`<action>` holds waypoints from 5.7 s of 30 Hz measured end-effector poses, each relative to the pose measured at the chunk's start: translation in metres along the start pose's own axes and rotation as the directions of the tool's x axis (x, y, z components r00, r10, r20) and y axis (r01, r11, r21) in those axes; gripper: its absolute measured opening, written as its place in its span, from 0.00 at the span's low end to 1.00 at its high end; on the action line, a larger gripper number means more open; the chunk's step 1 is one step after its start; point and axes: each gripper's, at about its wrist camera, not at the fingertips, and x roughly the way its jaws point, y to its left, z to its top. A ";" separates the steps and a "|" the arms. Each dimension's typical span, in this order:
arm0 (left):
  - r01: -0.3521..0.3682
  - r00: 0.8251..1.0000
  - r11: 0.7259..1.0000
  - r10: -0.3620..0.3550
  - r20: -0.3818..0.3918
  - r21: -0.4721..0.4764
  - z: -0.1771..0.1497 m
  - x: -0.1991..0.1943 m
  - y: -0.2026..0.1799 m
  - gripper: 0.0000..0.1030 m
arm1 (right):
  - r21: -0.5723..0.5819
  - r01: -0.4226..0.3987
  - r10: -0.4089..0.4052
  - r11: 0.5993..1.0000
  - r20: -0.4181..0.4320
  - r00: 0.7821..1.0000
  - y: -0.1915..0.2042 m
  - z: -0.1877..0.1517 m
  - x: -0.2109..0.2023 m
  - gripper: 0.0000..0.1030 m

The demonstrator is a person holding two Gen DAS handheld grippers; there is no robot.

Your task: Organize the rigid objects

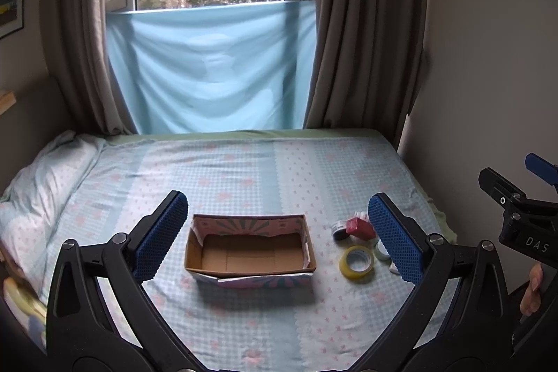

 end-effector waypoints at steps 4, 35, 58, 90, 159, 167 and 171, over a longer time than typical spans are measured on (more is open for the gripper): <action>-0.003 1.000 1.000 0.003 -0.002 0.001 -0.002 0.001 -0.001 1.00 | 0.003 -0.007 0.007 1.000 0.010 1.000 -0.002 0.000 -0.002 1.00; -0.022 1.000 0.999 0.021 0.013 0.039 0.000 0.005 -0.009 1.00 | 0.047 -0.029 0.029 0.998 0.003 1.000 -0.006 0.003 0.010 1.00; 0.235 0.892 0.966 -0.168 -0.420 0.112 -0.058 0.184 -0.113 1.00 | 0.096 0.095 -0.078 0.991 -0.169 0.983 -0.100 -0.028 0.113 1.00; 0.230 0.665 0.964 -0.053 -0.745 0.136 -0.309 0.450 -0.209 1.00 | 0.056 0.133 -0.068 0.989 -0.633 0.771 -0.189 -0.299 0.339 1.00; 0.254 0.843 0.967 -0.213 -0.494 0.017 -0.200 0.344 -0.145 0.93 | 0.194 0.036 0.056 0.980 -0.447 0.893 -0.180 -0.223 0.310 0.63; 0.178 0.874 0.983 -0.183 -0.450 -0.054 -0.148 0.298 -0.054 0.93 | 0.137 -0.105 0.152 0.985 -0.394 0.907 -0.103 -0.141 0.268 0.63; 0.131 0.888 0.988 -0.151 -0.435 -0.076 -0.124 0.279 0.009 0.93 | 0.105 -0.193 0.218 0.976 -0.361 0.907 -0.045 -0.098 0.251 0.63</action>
